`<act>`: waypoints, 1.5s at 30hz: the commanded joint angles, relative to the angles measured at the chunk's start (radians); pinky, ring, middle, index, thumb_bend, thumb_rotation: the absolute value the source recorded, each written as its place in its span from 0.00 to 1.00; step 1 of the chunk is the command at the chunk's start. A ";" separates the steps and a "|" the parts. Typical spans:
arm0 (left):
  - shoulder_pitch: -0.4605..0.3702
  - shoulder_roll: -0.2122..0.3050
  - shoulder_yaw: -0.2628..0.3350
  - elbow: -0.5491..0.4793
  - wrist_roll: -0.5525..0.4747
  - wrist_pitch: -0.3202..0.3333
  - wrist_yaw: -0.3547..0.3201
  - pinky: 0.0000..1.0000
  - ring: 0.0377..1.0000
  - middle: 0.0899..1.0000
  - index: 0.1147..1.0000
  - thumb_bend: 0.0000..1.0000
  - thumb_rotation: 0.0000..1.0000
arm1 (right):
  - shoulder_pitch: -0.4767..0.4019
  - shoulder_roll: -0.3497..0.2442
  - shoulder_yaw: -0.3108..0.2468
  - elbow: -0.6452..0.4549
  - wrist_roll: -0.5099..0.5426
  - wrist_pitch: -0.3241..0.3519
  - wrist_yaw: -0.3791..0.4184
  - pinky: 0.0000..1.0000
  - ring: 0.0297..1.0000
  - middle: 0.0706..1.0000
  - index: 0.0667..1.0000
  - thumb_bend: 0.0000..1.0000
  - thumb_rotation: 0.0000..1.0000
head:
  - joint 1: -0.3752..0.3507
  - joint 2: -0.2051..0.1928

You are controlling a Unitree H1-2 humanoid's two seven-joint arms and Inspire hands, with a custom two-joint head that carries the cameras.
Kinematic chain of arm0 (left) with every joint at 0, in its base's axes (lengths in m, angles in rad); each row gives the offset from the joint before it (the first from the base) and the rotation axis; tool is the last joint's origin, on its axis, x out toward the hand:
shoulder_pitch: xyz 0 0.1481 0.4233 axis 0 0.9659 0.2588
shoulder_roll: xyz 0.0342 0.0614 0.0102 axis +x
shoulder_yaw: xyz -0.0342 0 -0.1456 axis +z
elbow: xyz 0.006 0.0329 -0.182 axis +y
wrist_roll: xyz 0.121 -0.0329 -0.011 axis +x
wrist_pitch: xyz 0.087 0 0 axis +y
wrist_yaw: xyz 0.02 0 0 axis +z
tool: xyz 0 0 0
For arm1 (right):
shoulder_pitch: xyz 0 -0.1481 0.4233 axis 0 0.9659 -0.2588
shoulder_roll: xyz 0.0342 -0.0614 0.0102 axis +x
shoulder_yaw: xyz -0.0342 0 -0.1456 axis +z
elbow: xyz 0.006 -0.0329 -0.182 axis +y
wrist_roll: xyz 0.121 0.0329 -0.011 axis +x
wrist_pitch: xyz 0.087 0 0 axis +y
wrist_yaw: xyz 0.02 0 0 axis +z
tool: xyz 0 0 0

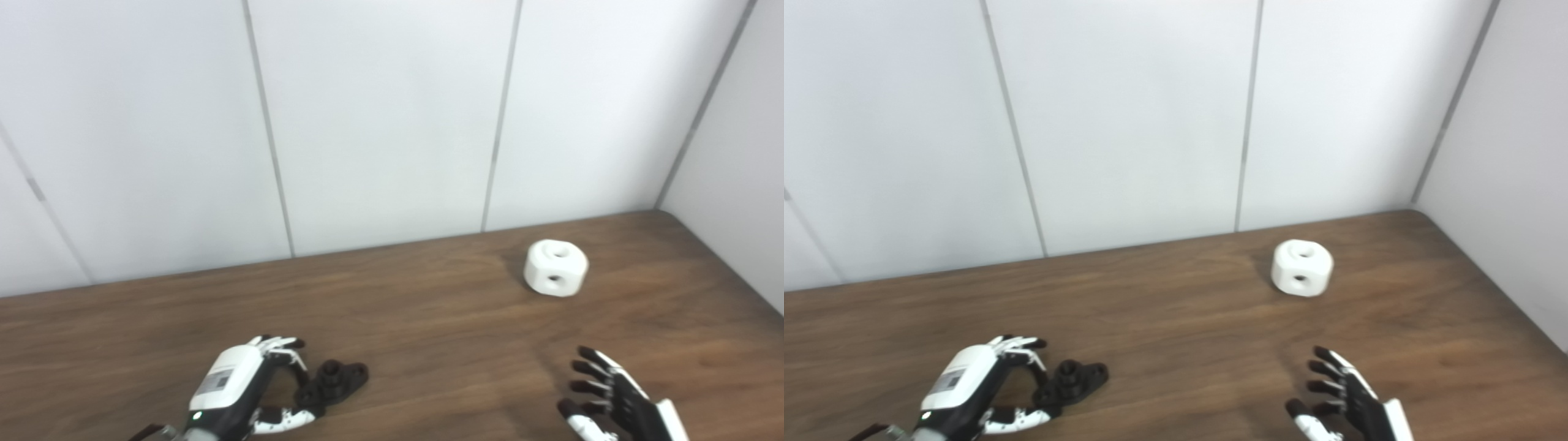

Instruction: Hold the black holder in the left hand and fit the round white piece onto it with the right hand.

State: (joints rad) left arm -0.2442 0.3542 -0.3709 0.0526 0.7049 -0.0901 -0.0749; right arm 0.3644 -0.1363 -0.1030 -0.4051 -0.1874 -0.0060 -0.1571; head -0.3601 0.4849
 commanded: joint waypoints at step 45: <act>-0.005 0.050 0.042 0.045 -0.098 -0.105 -0.084 1.00 0.89 0.83 0.41 0.51 0.04 | -0.842 -0.551 0.029 0.388 -0.639 0.474 0.800 0.79 1.00 1.00 1.00 1.00 0.56 | -0.245 -0.098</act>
State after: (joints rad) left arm -0.2612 0.3950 -0.3187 0.1150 0.5837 -0.2108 -0.1318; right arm -0.4226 -0.6437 -0.0714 -0.0061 -0.8323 0.4682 0.6526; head -0.6044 0.3881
